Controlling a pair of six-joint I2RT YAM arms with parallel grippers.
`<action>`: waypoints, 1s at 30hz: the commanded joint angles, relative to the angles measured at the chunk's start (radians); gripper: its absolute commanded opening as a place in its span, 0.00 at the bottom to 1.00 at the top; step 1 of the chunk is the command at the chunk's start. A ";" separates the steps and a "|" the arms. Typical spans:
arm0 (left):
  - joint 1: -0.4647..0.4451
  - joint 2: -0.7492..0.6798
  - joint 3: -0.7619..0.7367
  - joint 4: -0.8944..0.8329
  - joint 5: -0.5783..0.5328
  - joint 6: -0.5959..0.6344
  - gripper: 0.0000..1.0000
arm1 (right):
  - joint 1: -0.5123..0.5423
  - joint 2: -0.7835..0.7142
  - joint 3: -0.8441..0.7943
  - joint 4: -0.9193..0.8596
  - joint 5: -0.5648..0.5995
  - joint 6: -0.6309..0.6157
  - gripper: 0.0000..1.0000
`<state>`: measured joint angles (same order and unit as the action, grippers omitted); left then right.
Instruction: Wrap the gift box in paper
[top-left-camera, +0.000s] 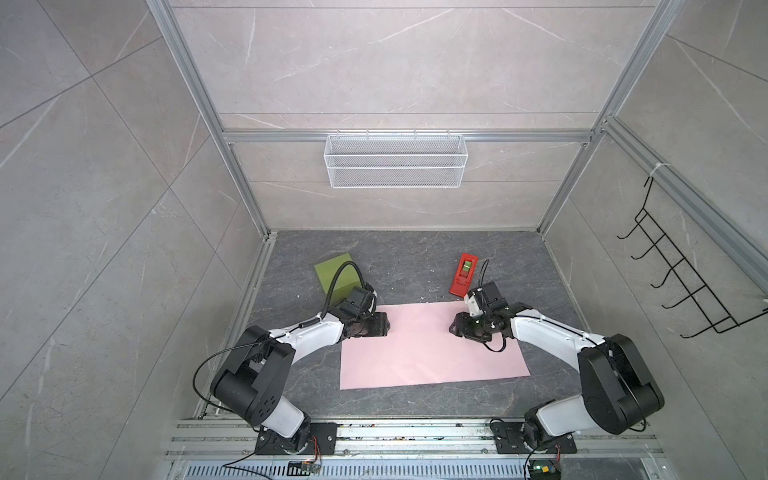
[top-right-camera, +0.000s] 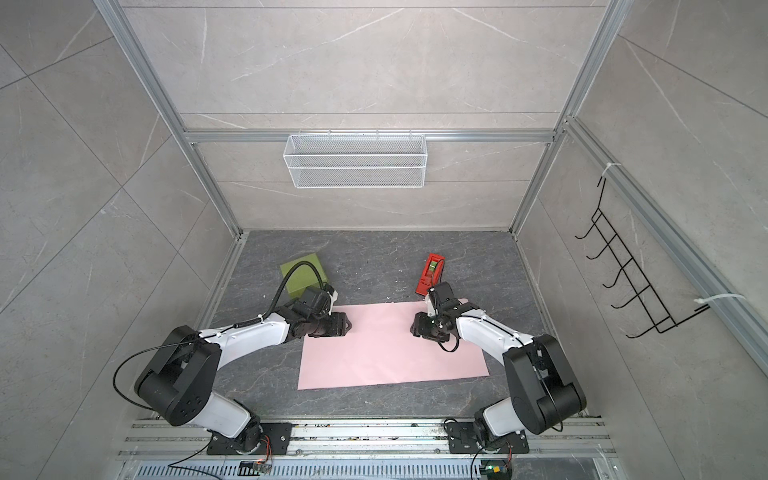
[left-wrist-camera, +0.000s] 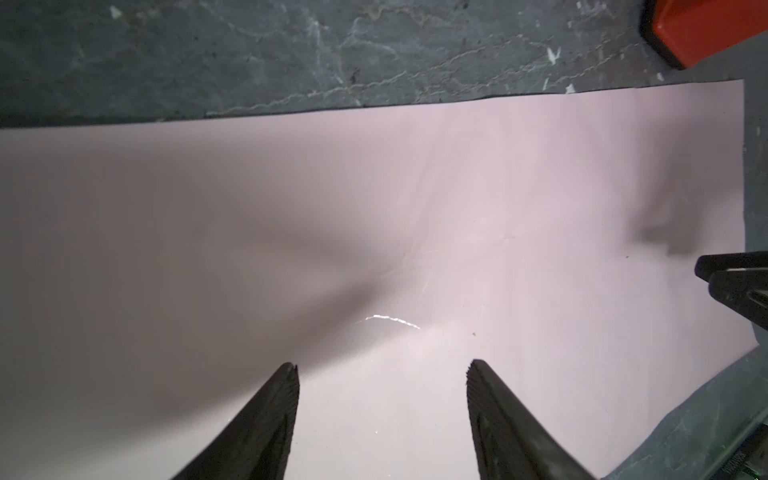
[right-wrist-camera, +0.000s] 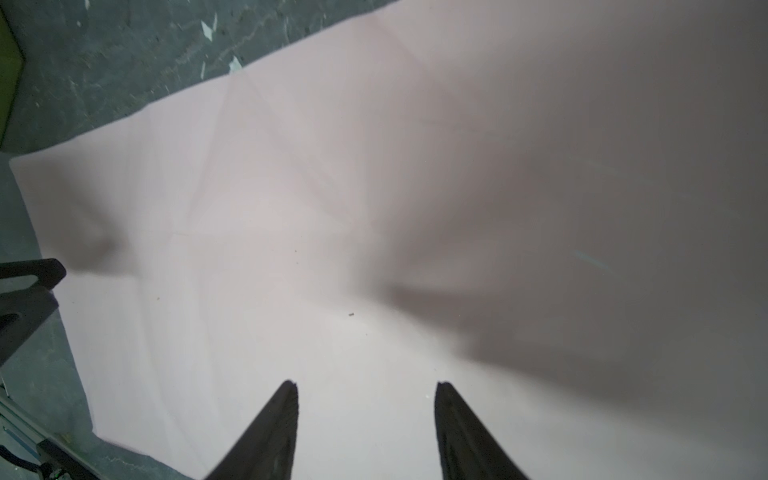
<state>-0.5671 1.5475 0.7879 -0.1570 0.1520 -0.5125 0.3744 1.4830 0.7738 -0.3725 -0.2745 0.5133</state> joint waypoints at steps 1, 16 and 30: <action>0.005 0.005 -0.010 0.000 -0.003 -0.017 0.67 | 0.002 0.007 -0.048 -0.014 -0.051 -0.029 0.55; 0.044 0.002 -0.049 -0.038 -0.096 0.021 0.67 | 0.129 -0.004 -0.133 0.089 -0.065 0.107 0.50; 0.208 -0.260 0.018 -0.101 -0.161 -0.041 0.85 | 0.122 -0.036 0.133 -0.100 0.062 -0.098 0.67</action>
<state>-0.4427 1.3525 0.7609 -0.2310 0.0517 -0.5213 0.4988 1.4715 0.8715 -0.4084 -0.2481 0.4725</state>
